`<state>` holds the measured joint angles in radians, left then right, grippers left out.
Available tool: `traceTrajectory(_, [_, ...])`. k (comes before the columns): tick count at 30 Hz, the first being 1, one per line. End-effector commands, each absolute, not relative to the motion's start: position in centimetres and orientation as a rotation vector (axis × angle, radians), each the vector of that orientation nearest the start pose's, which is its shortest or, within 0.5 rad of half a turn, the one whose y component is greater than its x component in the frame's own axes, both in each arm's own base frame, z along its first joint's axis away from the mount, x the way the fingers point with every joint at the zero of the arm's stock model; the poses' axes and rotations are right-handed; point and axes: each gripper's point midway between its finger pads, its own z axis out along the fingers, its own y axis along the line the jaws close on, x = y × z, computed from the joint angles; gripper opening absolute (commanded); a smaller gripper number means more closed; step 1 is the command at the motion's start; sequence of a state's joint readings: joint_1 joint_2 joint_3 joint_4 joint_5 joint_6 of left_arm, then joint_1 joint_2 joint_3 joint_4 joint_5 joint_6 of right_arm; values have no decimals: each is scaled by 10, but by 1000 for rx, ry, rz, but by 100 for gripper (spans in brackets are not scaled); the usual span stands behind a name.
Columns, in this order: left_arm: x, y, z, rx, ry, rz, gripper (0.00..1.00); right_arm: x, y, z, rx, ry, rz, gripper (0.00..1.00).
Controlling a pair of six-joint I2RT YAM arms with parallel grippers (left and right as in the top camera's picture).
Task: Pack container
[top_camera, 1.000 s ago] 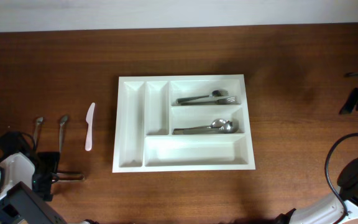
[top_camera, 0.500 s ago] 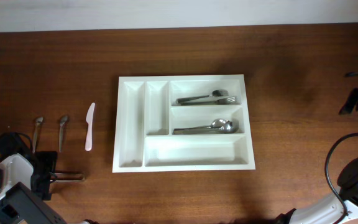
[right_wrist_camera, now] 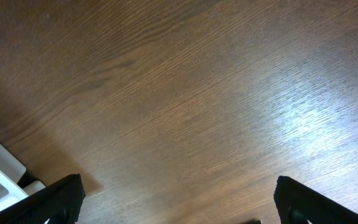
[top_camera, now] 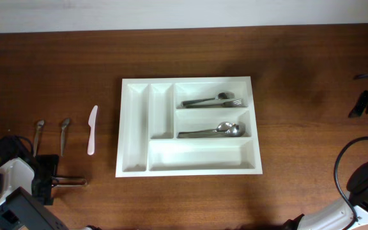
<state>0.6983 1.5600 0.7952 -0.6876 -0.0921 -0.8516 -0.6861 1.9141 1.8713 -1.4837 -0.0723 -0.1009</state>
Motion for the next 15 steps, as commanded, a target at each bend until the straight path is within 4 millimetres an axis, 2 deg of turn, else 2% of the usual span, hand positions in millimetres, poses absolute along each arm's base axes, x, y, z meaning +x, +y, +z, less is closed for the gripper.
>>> traceTrajectory(1, [194, 174, 5, -2153, 2131, 50, 99, 290, -223, 171, 904, 2920, 77, 99])
traceTrajectory(9, [196, 166, 0, -2172, 2157, -17, 99, 290, -223, 171, 904, 2920, 77, 99])
traceTrajectory(15, [186, 160, -12, -2220, 2206, 14, 99, 290, -223, 171, 904, 2920, 77, 99])
